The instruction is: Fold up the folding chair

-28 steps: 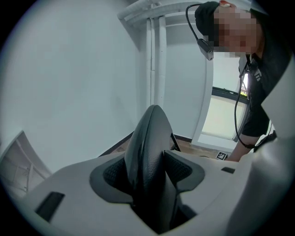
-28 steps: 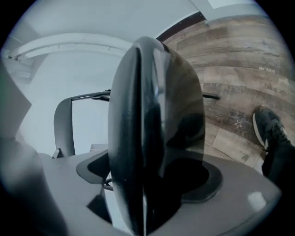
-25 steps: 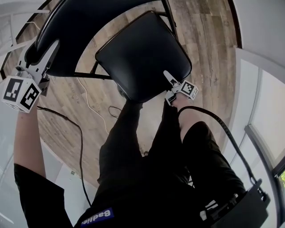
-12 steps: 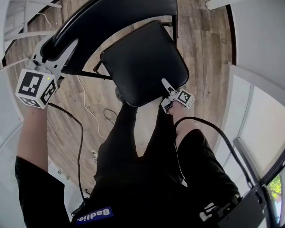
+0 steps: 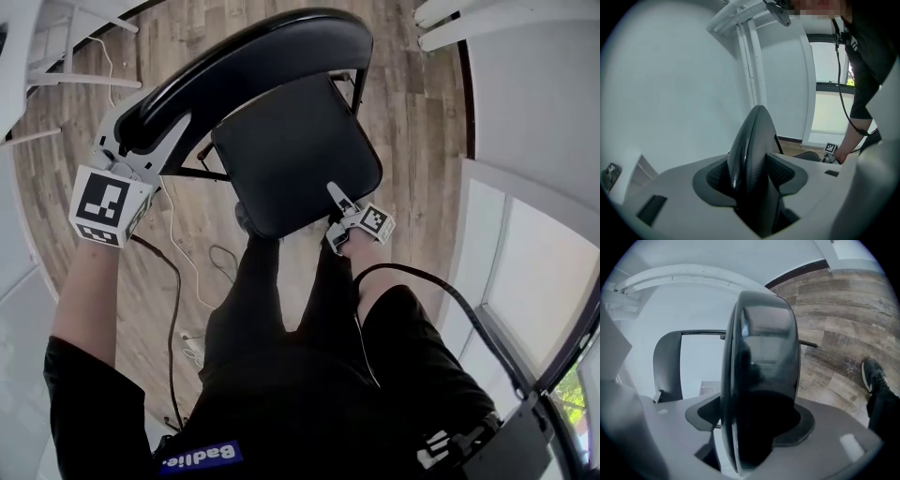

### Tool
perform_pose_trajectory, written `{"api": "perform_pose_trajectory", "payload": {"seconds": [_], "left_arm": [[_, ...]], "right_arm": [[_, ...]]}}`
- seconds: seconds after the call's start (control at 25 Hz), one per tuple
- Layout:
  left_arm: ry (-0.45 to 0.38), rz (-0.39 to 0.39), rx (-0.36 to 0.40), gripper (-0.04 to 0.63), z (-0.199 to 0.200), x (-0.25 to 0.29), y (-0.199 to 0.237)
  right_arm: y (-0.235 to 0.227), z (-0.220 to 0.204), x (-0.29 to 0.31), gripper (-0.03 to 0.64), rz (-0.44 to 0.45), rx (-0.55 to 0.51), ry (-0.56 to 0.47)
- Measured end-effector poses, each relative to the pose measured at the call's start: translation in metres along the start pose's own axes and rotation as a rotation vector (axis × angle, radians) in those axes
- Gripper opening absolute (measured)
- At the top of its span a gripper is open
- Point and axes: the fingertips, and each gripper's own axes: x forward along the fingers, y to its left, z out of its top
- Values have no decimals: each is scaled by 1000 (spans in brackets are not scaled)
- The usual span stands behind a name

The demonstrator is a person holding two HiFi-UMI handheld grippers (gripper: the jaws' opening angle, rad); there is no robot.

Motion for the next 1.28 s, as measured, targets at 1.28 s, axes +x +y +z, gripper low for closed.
{"api": "perform_pose_trajectory", "payload": {"seconds": [1.28], "left_arm": [[-14, -53, 161, 156, 67, -94, -60]], "right_arm": [[257, -4, 29, 216, 58, -28, -26]]}}
